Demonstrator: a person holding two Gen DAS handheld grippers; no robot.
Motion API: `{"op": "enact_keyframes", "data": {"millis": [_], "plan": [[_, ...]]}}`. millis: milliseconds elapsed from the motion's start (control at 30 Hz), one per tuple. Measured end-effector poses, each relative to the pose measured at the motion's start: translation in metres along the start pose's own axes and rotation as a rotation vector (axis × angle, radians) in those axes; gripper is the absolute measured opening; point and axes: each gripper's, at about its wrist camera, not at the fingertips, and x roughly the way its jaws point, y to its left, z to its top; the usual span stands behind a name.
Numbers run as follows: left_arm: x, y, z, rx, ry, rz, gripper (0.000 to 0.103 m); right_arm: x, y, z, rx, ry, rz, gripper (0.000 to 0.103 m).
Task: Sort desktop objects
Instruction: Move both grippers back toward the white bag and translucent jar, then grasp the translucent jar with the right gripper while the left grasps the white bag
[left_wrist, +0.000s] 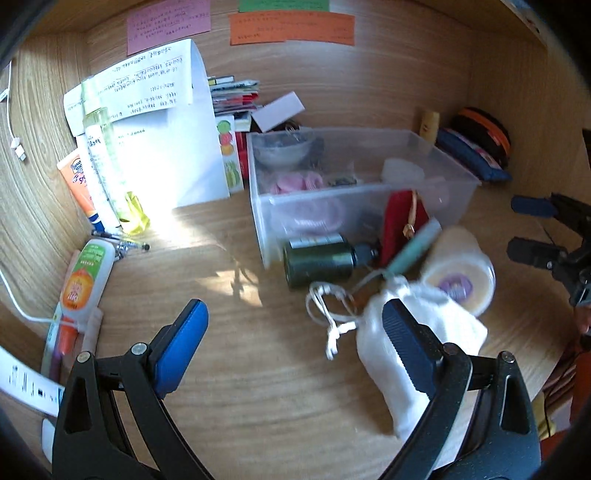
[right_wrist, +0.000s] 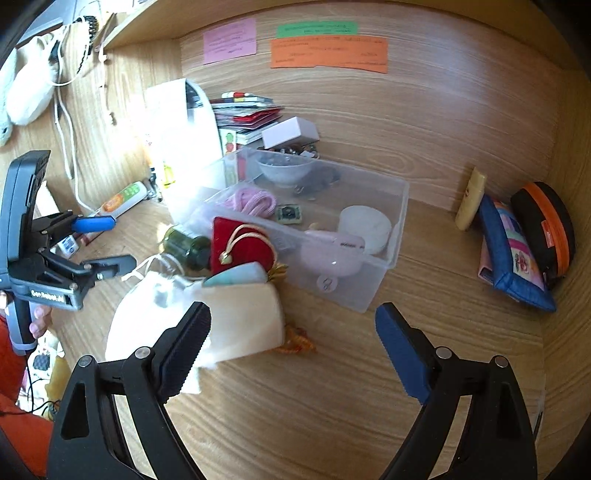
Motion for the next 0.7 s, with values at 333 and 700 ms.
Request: {"op": "enact_keyframes", "data": {"millis": [333,700], "plan": [[-0.007,-0.019,-0.020,0.027,0.005,-0.010,0.097,0.015,0.015,-0.009,-0.021,0.043,0.052,0.089],[-0.004,-0.024,-0.021,0.019,0.020,-0.047,0.097,0.054,0.021,0.000,-0.012,0.122,0.147,0.067]]}}
